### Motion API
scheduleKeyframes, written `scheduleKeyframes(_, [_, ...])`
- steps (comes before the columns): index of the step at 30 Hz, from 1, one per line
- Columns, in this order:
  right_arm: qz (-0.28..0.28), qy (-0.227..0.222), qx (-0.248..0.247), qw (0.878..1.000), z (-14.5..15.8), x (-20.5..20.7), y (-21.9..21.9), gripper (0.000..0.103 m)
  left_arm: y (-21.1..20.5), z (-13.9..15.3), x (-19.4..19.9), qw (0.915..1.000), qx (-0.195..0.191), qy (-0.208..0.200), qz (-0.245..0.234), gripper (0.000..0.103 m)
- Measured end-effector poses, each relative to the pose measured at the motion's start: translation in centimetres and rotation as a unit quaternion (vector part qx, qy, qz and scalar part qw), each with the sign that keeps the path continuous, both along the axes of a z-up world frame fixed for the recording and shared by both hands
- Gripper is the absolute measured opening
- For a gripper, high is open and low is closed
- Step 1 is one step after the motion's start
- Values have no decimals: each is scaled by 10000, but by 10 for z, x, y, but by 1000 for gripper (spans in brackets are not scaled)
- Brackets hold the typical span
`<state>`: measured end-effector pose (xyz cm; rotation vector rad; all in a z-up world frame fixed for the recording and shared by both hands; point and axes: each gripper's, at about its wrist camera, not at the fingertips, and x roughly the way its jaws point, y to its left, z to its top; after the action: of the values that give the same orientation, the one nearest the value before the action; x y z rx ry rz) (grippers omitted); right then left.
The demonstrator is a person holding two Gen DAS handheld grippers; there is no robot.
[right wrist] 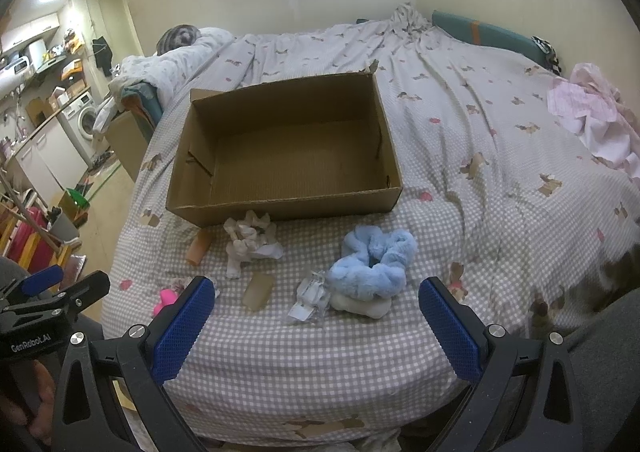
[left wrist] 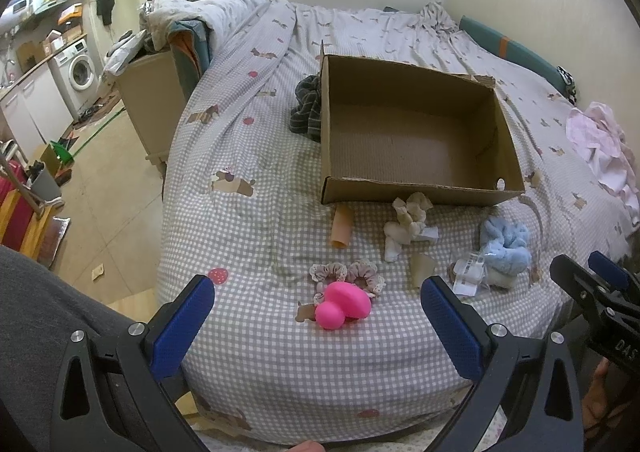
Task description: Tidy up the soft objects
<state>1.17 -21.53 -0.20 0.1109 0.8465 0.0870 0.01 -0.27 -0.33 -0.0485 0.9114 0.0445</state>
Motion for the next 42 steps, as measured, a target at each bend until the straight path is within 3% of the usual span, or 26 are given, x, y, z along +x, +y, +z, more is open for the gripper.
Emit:
scheduleKeyframes(36, [-16, 76, 65, 9999, -2, 2, 0, 103, -1, -2, -1, 10000, 34, 56, -48, 103])
scheduleKeyframes(42, [-18, 235, 324, 9992, 5, 11, -3, 103, -6, -2, 8, 9996, 26, 234, -167, 103])
